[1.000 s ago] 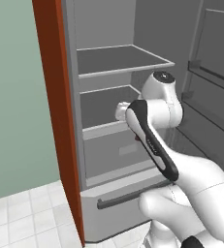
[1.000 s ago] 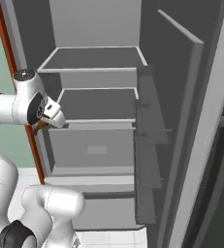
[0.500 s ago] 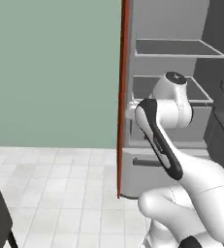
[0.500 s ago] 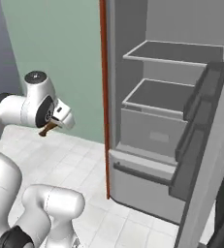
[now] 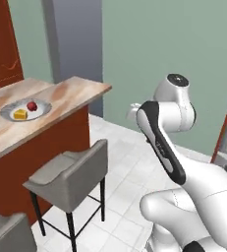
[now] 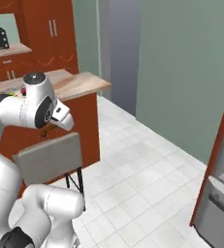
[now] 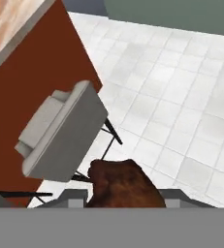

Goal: Take the cheese, chicken drumstick, and bell pepper from the fridge and place them on the plate on the dining counter to create an appetizer plate.

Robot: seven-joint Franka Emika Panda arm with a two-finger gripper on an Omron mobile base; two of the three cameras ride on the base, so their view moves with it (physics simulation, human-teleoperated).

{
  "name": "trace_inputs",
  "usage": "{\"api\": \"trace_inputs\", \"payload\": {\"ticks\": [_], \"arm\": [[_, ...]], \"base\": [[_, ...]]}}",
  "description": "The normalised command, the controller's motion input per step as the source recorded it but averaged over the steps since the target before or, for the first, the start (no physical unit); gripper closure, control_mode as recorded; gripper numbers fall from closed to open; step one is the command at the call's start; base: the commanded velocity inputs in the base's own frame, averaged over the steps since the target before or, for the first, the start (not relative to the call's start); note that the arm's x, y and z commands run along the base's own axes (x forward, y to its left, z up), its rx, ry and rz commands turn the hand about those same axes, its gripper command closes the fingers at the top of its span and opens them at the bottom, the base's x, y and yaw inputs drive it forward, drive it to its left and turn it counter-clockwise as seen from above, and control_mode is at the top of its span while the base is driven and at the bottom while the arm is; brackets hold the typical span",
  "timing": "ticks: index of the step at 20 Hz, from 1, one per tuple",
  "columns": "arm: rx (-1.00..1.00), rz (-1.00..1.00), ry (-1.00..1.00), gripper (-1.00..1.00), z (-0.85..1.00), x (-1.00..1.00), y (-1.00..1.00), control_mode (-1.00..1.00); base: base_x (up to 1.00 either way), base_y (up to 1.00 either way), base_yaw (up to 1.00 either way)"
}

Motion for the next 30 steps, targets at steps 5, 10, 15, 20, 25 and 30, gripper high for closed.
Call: {"api": "trace_inputs", "payload": {"ticks": [5,10,15,20,25,30], "arm": [[0.0,0.0,0.0,1.0,0.0,0.0,0.0,1.0],[0.0,0.0,0.0,1.0,0.0,0.0,0.0,1.0],[0.0,0.0,0.0,1.0,0.0,0.0,0.0,1.0],[0.0,0.03,0.02,1.0,0.0,0.14,0.0,-1.0],[0.0,0.14,0.1,1.0,0.04,0.92,0.0,-1.0],[-0.01,0.04,0.06,1.0,0.0,1.0,0.01,-1.0]], "base": [[0.47,0.61,0.59],[0.82,0.3,0.32],[0.81,0.0,0.13],[0.59,0.0,0.1],[0.0,0.0,0.0],[0.0,0.0,0.0]]}}
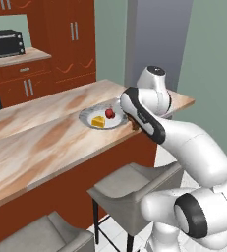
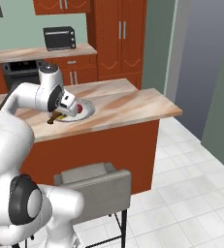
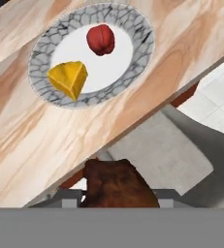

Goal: Take the cheese, chicken drumstick, and bell pepper from the fridge and place them on the plate on the dining counter to create an appetizer plate.

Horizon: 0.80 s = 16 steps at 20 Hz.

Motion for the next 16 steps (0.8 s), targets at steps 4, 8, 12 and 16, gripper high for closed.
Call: {"api": "trace_inputs", "payload": {"ticks": [4,8,12,16], "arm": [[-0.05,0.0,0.01,1.0,0.0,0.99,0.14,-1.0],[-0.01,-0.04,0.0,1.0,-0.14,0.77,0.08,-1.0],[0.0,-0.11,0.0,1.0,-0.26,0.63,0.0,-1.0],[0.0,-0.08,0.0,1.0,-0.39,0.36,0.0,-1.0]], "base": [[0.0,0.0,0.0],[0.0,0.0,0.0],[0.0,0.0,0.0],[0.0,0.0,0.0]]}}
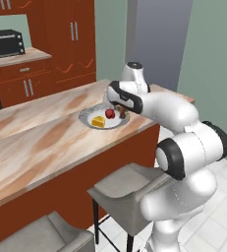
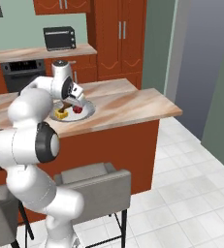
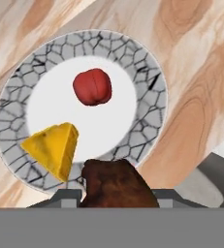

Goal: Take the cheese, chicken drumstick, and bell pepper from the fridge and place them on the plate on the dining counter to create an appetizer plate.

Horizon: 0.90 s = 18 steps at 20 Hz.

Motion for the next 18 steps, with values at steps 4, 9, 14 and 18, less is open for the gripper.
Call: {"api": "trace_inputs", "payload": {"ticks": [4,9,14,18], "arm": [[0.0,-0.08,0.0,1.0,-0.38,0.28,0.0,-1.0],[0.0,-0.09,0.0,1.0,-0.29,0.28,0.0,-1.0],[0.0,-0.09,0.0,1.0,-0.29,0.34,0.0,-1.0],[0.0,-0.09,0.0,1.0,-0.25,0.36,0.0,-1.0]], "base": [[0.0,0.0,0.0],[0.0,0.0,0.0],[0.0,0.0,0.0],[0.0,0.0,0.0]]}}
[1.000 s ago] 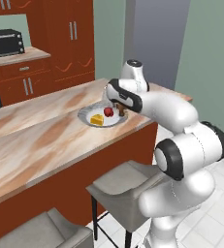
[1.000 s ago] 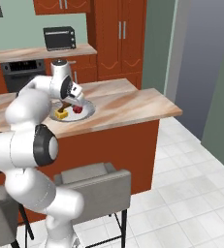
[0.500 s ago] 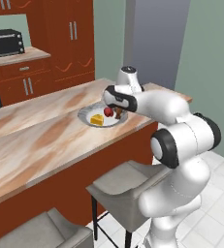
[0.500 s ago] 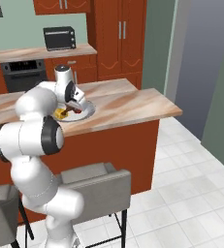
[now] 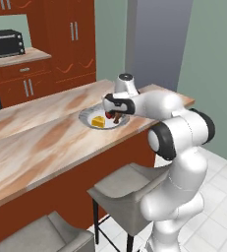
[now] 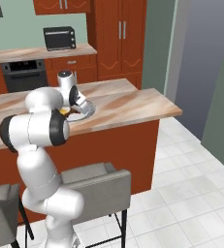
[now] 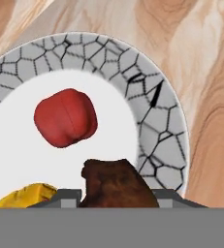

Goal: Take the cheese, chicken drumstick, and bell pepper from the fridge and place them on the plate on the dining counter to create an appetizer plate.

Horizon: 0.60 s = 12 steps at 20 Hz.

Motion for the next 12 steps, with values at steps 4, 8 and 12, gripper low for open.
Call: {"api": "trace_inputs", "payload": {"ticks": [4,8,12], "arm": [[0.0,-0.09,0.0,1.0,-0.17,0.34,0.0,-1.0],[0.0,-0.08,0.0,1.0,-0.11,0.36,0.0,-1.0],[0.0,-0.06,0.0,-1.0,-0.13,0.21,0.0,-1.0]], "base": [[0.0,0.0,0.0],[0.0,0.0,0.0],[0.0,0.0,0.0]]}}
